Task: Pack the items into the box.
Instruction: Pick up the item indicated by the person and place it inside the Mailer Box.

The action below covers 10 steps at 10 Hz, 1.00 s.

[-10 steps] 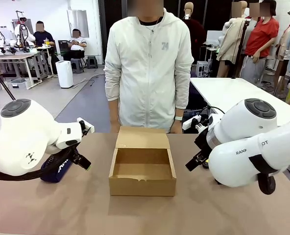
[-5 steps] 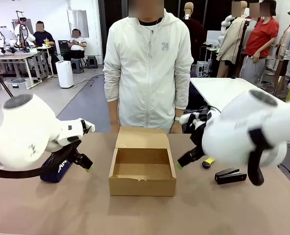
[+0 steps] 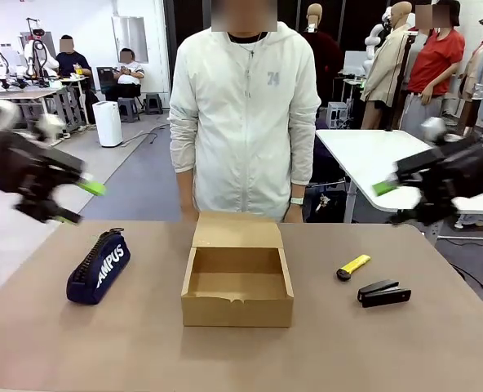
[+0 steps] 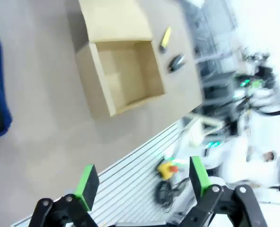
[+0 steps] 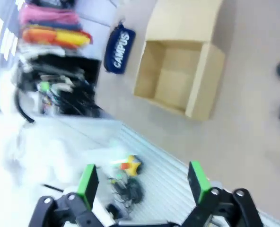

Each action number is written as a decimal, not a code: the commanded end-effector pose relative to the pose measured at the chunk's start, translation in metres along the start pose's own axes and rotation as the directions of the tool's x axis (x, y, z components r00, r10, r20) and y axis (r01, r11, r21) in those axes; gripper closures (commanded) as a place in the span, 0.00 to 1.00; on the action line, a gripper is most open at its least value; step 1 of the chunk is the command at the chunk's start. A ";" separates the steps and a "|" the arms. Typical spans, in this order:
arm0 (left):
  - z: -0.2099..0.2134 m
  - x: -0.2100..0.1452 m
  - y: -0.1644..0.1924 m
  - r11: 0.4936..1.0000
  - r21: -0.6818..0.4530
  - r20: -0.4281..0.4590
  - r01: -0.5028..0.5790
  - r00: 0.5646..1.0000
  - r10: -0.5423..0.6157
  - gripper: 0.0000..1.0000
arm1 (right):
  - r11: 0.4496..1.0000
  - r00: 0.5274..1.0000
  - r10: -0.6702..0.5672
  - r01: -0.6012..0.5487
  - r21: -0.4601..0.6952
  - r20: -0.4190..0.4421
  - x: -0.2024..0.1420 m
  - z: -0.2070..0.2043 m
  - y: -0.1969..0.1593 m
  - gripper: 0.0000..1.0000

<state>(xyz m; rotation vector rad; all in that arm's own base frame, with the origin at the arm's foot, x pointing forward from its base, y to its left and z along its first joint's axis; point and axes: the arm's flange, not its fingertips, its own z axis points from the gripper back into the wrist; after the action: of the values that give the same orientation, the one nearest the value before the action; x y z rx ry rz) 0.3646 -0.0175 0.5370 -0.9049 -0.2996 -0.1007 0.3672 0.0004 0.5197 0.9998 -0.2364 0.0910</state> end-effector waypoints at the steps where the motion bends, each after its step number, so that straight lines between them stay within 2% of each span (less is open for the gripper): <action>1: 0.061 -0.038 0.082 0.939 -0.294 0.303 -0.178 0.915 0.268 0.00 | 0.963 0.946 -0.249 0.220 0.153 0.207 -0.016 0.052 -0.068 0.00; 2: 0.087 -0.065 0.120 0.897 -0.375 0.388 -0.235 0.839 0.382 0.00 | 0.932 0.892 -0.338 0.273 0.240 0.298 -0.038 0.079 -0.103 0.00; 3: 0.103 -0.092 0.149 0.857 -0.442 0.445 -0.264 0.766 0.465 0.00 | 0.902 0.840 -0.411 0.318 0.293 0.355 -0.060 0.093 -0.132 0.00; 4: 0.107 -0.113 0.173 0.824 -0.488 0.474 -0.287 0.706 0.526 0.00 | 0.875 0.799 -0.461 0.337 0.349 0.386 -0.077 0.099 -0.157 0.00; 5: 0.106 -0.119 0.187 0.806 -0.485 0.477 -0.340 0.669 0.570 0.00 | 0.877 0.781 -0.461 0.329 0.349 0.421 -0.093 0.096 -0.162 0.00; 6: 0.135 -0.099 0.163 0.867 -0.381 0.390 -0.321 0.794 0.466 0.00 | 0.902 0.757 -0.431 0.359 0.239 0.492 -0.099 0.088 -0.160 0.00; 7: 0.135 -0.099 0.163 0.867 -0.381 0.390 -0.321 0.794 0.466 0.00 | 0.860 0.773 -0.500 0.393 0.325 0.389 -0.086 0.123 -0.170 0.00; 10: 0.135 -0.099 0.163 0.867 -0.381 0.390 -0.321 0.794 0.466 0.00 | 0.860 0.773 -0.500 0.393 0.325 0.389 -0.086 0.123 -0.170 0.00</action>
<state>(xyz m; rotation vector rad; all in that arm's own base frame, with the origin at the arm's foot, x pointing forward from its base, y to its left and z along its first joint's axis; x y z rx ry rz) 0.2820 0.1785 0.4614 -1.2664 -0.5324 0.4959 0.2978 -0.1914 0.4185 1.2589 -0.4217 -0.5800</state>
